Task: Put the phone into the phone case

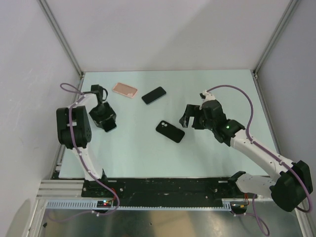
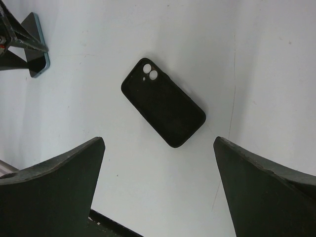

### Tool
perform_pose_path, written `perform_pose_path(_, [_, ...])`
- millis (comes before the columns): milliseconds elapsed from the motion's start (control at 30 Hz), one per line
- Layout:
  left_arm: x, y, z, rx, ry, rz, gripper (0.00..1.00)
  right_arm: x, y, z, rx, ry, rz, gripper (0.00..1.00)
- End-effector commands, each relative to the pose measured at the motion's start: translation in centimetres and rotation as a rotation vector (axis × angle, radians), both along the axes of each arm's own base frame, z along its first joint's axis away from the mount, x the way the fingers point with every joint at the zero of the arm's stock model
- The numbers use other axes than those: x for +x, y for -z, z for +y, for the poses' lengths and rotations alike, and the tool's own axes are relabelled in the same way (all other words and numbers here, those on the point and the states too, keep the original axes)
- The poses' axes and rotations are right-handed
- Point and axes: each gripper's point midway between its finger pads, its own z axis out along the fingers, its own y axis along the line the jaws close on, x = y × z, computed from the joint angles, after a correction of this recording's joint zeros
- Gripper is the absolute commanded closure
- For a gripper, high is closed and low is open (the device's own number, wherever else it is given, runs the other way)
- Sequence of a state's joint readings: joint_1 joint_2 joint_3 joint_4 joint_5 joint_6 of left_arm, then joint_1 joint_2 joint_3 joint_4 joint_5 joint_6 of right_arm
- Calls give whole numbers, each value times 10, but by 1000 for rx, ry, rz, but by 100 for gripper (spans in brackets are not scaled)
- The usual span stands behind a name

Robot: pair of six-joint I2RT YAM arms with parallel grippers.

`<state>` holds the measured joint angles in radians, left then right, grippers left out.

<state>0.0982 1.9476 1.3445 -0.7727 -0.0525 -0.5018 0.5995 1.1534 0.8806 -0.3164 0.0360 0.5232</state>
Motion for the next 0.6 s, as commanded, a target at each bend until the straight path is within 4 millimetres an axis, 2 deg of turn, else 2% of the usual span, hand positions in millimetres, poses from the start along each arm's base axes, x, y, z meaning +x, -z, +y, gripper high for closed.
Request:
perform_pose_path(0, [-23, -8, -35, -80, -140, 12, 40, -1, -6, 3, 17, -3, -20, 0])
perform_pose_path(167, [-44, -8, -79, -116, -194, -11, 40, -4, -3, 3, 17, -6, -16, 0])
perform_pose_path(300, [-64, -9, -122, -154, -218, -61, 41, -6, 1, 2, 11, -5, -10, 0])
perform_pose_path(567, [-120, -11, -215, -193, -159, -132, 39, -12, 11, 2, -5, -12, 6, 0])
